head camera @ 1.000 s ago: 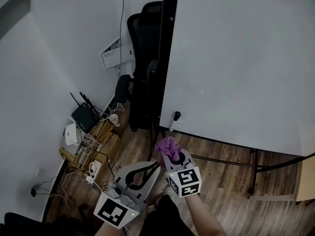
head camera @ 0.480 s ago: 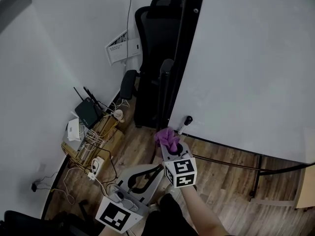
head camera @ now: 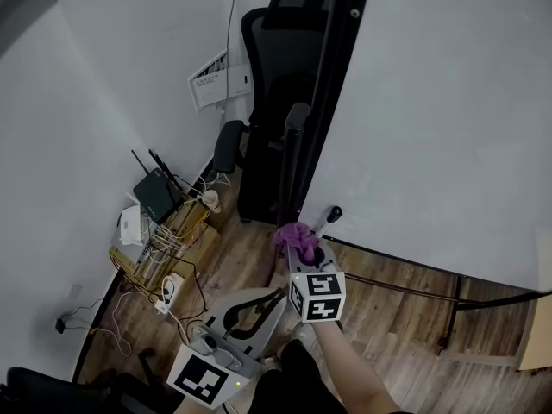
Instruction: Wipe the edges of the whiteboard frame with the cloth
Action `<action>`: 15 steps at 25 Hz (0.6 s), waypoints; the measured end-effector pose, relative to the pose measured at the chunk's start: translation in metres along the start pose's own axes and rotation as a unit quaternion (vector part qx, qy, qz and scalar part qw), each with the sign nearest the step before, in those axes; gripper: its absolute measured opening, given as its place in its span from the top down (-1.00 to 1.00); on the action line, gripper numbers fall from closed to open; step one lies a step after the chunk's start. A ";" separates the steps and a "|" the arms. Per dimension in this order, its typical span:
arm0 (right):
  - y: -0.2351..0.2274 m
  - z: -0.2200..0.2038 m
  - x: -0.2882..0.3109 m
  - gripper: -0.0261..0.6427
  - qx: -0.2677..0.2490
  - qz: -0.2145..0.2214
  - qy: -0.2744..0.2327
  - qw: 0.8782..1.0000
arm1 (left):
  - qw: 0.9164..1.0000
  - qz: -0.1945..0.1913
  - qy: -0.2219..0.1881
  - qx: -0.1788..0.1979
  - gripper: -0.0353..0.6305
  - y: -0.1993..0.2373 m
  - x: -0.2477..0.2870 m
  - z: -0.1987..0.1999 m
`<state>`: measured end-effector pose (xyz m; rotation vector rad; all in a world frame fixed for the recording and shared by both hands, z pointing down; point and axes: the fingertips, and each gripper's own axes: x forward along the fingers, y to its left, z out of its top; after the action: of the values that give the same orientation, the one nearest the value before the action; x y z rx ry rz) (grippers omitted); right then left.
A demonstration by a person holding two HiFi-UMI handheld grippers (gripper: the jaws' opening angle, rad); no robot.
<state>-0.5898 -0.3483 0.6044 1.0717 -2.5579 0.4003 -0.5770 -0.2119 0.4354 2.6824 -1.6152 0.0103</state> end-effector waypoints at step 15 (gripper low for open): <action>-0.047 -0.013 -0.034 0.72 0.022 -0.050 -0.004 0.998 | 0.999 -0.052 0.012 0.012 0.84 -0.033 0.020 -0.004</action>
<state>-0.5310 -0.3539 0.6083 1.2152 -2.5008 0.4284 -0.5386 -0.2137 0.4398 2.7690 -1.4768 0.0606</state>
